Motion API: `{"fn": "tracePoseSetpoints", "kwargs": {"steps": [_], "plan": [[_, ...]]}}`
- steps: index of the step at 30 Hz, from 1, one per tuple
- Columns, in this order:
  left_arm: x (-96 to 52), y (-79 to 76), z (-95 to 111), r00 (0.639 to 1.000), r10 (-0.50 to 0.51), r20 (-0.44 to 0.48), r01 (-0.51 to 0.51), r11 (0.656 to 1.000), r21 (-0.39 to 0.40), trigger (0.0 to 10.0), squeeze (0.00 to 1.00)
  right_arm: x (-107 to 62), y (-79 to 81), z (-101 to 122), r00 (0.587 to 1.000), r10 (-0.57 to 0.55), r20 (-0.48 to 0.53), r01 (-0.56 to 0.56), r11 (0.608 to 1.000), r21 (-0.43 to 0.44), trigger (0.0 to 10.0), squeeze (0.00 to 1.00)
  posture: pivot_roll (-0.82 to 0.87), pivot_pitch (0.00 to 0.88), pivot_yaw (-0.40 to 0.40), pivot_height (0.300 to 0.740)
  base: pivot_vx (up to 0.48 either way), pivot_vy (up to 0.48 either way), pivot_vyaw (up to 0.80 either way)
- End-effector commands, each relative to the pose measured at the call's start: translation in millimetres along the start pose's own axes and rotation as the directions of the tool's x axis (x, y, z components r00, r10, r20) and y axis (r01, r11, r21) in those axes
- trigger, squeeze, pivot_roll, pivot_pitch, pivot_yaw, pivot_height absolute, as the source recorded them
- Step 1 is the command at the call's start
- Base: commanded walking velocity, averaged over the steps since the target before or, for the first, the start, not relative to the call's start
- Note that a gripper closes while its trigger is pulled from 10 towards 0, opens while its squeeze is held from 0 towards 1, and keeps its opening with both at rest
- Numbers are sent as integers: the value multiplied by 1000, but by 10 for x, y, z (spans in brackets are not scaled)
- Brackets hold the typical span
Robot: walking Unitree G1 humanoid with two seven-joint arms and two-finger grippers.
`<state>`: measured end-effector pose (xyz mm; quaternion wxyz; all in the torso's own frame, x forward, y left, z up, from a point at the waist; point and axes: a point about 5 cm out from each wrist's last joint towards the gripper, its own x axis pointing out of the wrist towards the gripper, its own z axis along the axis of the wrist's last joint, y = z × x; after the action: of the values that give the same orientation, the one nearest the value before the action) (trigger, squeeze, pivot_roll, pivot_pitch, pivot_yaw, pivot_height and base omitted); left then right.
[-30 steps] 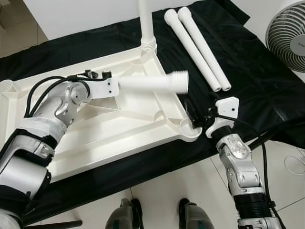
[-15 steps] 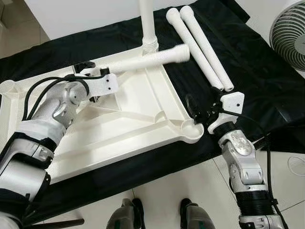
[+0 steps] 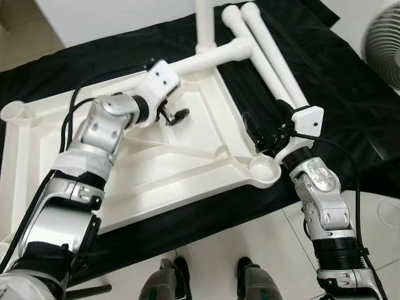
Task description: Building children table
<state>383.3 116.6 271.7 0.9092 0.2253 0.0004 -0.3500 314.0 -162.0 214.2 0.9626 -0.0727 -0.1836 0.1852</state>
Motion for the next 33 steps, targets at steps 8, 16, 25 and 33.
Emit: {"fn": "tracePoseSetpoints", "kwargs": {"steps": [8,16,25,33], "plan": [[35,66,73,997,44,68,-34,989,-143,10000,0,27,53,4,999,31,12,-32,999,9,10000,0,-103,213,129,740,0,0,0],[203,89,42,990,116,78,-97,973,-209,10000,0,16,177,93,996,64,65,-69,994,79,10000,0,-109,242,132,740,0,0,0],[242,151,24,981,177,74,-154,955,-253,10000,0,-71,257,182,994,14,108,-34,982,186,10000,0,-117,257,122,740,0,0,0],[296,224,209,975,185,123,-158,966,-204,10000,0,-66,384,328,988,45,147,-80,967,240,10000,0,-126,267,116,740,0,0,0]]}}
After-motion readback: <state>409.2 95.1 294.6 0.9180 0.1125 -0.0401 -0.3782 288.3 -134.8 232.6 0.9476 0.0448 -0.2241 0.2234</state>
